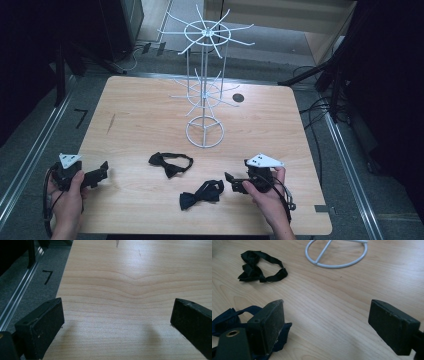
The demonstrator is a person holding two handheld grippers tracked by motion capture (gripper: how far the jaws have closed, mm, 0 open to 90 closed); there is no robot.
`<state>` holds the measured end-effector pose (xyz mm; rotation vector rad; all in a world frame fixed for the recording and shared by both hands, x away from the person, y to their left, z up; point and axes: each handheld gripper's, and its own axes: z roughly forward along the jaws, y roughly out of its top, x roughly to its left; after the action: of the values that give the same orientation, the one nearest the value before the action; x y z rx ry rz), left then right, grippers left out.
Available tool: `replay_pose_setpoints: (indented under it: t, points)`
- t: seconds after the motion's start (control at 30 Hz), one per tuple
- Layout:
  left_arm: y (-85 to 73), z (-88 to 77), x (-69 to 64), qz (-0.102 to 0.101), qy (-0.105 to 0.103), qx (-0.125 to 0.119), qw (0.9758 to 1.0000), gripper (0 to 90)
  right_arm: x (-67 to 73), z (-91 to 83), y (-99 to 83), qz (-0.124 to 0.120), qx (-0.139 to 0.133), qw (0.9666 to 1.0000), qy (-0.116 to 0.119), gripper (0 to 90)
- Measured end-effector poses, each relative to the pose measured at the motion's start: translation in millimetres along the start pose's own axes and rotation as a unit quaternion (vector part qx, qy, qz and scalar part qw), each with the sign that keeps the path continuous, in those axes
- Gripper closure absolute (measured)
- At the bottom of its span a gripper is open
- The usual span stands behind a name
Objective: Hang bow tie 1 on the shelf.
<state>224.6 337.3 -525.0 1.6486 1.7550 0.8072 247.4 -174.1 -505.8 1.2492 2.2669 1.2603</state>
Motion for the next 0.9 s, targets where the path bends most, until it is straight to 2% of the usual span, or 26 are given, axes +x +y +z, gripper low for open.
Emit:
replay_pose_setpoints:
  t: [0.1,0.2,0.43,0.57,0.63,0.77,0.8,0.83,0.9]
  points:
    - [0.0,0.0,-0.1,0.0,0.0,0.0,1.0,0.0,2.6,2.0,-1.0,-0.002,0.004,1.0,0.005,14.1]
    - [-0.1,-0.1,-0.1,0.0,0.001,-0.001,1.0,0.0,8.9,5.6,-1.8,-0.005,0.008,0.9997,0.023,14.5]
    - [-0.4,-0.7,1.2,-0.003,0.002,0.002,1.0,0.0,16.5,9.6,-2.5,-0.01,0.021,0.999,0.039,16.1]
    - [-0.5,-0.8,2.4,-0.003,0.002,0.003,1.0,0.0,22.3,15.4,-5.9,-0.015,0.049,0.9967,0.063,25.8]
    - [-0.6,-0.9,2.5,-0.003,0.002,0.003,1.0,0.0,23.9,16.9,-6.9,-0.016,0.055,0.9963,0.064,27.5]
    - [-0.7,-0.7,2.7,-0.005,0.002,0.003,1.0,0.0,29.2,21.8,-10.2,-0.03,0.072,0.9946,0.069,45.7]
    - [-0.7,-0.7,2.7,-0.005,0.002,0.003,1.0,0.0,29.2,21.8,-10.2,-0.03,0.072,0.9946,0.069,45.7]
    - [-0.7,-0.7,2.7,-0.005,0.002,0.003,1.0,0.0,29.3,23.3,-11.7,-0.036,0.081,0.9933,0.075,52.3]
    - [-0.7,-0.5,2.7,-0.006,0.002,0.002,1.0,0.0,28.9,24.3,-12.7,-0.037,0.088,0.9923,0.079,56.8]
